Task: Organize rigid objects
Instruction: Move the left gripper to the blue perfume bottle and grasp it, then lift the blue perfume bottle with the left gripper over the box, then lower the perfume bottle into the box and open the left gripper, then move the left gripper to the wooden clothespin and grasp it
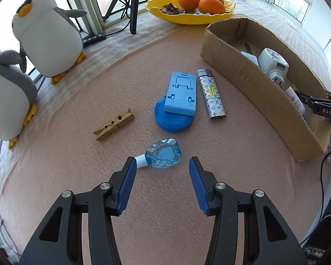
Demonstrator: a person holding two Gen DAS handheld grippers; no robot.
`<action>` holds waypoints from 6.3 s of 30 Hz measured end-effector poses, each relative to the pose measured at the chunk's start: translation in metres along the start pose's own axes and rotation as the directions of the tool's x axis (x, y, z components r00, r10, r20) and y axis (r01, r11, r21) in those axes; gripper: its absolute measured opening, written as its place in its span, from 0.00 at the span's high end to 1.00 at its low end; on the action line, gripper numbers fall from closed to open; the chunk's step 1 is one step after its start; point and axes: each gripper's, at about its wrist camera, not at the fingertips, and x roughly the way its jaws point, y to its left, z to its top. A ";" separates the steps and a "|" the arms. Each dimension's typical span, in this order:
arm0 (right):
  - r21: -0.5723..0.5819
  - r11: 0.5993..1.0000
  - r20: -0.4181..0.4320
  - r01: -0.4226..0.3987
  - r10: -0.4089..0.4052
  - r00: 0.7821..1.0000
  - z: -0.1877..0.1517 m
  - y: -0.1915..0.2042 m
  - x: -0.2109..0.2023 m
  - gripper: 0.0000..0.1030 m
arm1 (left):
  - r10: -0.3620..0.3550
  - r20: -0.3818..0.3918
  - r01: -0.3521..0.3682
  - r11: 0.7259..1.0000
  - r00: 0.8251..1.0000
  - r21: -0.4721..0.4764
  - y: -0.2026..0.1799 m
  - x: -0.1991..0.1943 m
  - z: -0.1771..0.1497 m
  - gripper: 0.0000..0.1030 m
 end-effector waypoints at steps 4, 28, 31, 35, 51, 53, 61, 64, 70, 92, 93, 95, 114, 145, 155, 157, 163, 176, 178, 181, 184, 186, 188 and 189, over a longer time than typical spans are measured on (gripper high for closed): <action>0.000 1.000 -0.003 0.003 -0.003 1.000 0.001 -0.001 0.002 0.14 | 0.009 -0.020 -0.008 0.998 1.000 0.062 -0.004 0.010 0.004 0.53; 0.005 1.000 -0.008 0.004 -0.004 1.000 0.001 -0.004 0.002 0.11 | 0.011 -0.057 -0.003 0.990 0.998 0.141 -0.013 0.030 0.006 0.62; 0.005 1.000 -0.009 0.004 -0.004 1.000 0.001 -0.004 0.002 0.11 | 0.012 -0.051 -0.005 0.993 0.999 0.121 -0.014 0.029 0.007 0.67; 0.005 1.000 -0.009 0.004 -0.004 1.000 0.002 -0.004 0.003 0.11 | 0.029 -0.036 -0.024 0.991 0.999 0.130 -0.017 0.029 0.007 0.67; 0.006 1.000 -0.008 0.004 -0.004 1.000 0.002 -0.004 0.003 0.11 | 0.009 0.023 -0.010 0.999 1.000 0.045 -0.023 -0.003 0.004 0.69; 0.005 1.000 -0.008 0.003 -0.003 1.000 0.002 -0.004 0.003 0.11 | 0.000 0.043 -0.002 0.999 0.999 0.048 -0.028 -0.011 0.009 0.69; 0.004 1.000 -0.008 0.003 -0.003 1.000 0.002 -0.004 0.003 0.11 | -0.060 0.113 0.048 0.994 0.992 0.100 -0.068 -0.032 0.035 0.69; 0.004 1.000 -0.007 0.003 -0.003 1.000 0.002 -0.004 0.003 0.11 | -0.085 0.125 0.070 0.990 0.988 0.121 -0.084 -0.034 0.044 0.68; 0.005 1.000 -0.007 0.003 -0.003 1.000 0.002 -0.004 0.003 0.11 | -0.109 0.130 0.088 0.983 0.986 0.160 -0.115 -0.035 0.059 0.68; 0.006 1.000 -0.007 0.003 -0.003 1.000 0.002 -0.004 0.003 0.11 | -0.142 0.094 0.121 0.971 0.985 0.205 -0.169 -0.012 0.080 0.69; 0.006 1.000 -0.007 0.004 -0.003 1.000 0.002 -0.004 0.003 0.11 | -0.142 0.092 0.121 0.971 0.986 0.205 -0.169 -0.011 0.080 0.69; 0.006 1.000 -0.007 0.003 -0.003 1.000 0.002 -0.004 0.003 0.11 | -0.144 0.089 0.124 0.971 0.985 0.206 -0.170 -0.010 0.081 0.69; 0.006 1.000 -0.007 0.003 -0.003 1.000 0.002 -0.003 0.003 0.11 | -0.171 0.105 0.147 0.968 0.980 0.204 -0.163 -0.018 0.078 0.48; 0.008 1.000 -0.015 0.010 -0.010 1.000 0.000 -0.001 0.005 0.09 | 0.113 0.028 -0.113 0.994 0.993 -0.007 0.047 0.003 0.026 0.48; 0.012 1.000 -0.024 0.016 -0.016 1.000 0.003 -0.002 0.006 0.07 | 0.097 -0.007 -0.097 0.995 0.995 0.020 0.057 0.025 0.033 0.48; 0.012 1.000 -0.025 0.017 -0.017 1.000 0.003 -0.002 0.007 0.07 | 0.091 -0.011 -0.090 0.996 0.996 0.028 0.057 0.027 0.034 0.48; 0.012 1.000 -0.026 0.017 -0.017 1.000 0.003 -0.002 0.007 0.06 | 0.086 -0.024 -0.084 0.995 0.996 0.053 0.056 0.036 0.037 0.49; 0.012 1.000 -0.026 0.018 -0.017 1.000 0.004 -0.002 0.007 0.06 | 0.046 -0.038 -0.044 0.998 0.998 0.039 0.055 0.045 0.035 0.79; 0.013 1.000 -0.026 0.017 -0.017 1.000 0.004 -0.002 0.007 0.06 | 0.046 -0.035 -0.045 0.999 0.998 0.026 0.055 0.045 0.033 0.83; 0.012 1.000 -0.026 0.017 -0.017 1.000 0.004 -0.002 0.007 0.06 | 0.037 -0.026 -0.038 0.999 0.999 -0.032 0.056 0.044 0.029 0.88; 0.012 1.000 -0.026 0.017 -0.016 1.000 0.004 -0.002 0.007 0.06 | 0.043 -0.015 -0.044 0.995 0.999 -0.088 0.055 0.042 0.024 0.89; 0.012 1.000 -0.026 0.017 -0.017 1.000 0.004 -0.002 0.007 0.06 | 0.051 -0.006 -0.051 0.992 0.999 -0.118 0.052 0.040 0.019 0.89; 0.013 1.000 -0.025 0.017 -0.016 1.000 0.004 -0.002 0.007 0.06 | 0.036 0.005 -0.035 0.984 0.999 -0.174 0.050 0.037 0.012 0.89; 0.013 1.000 -0.024 0.016 -0.016 1.000 0.004 -0.002 0.007 0.06 | 0.024 0.015 -0.021 0.977 1.000 -0.212 0.050 0.035 0.007 0.89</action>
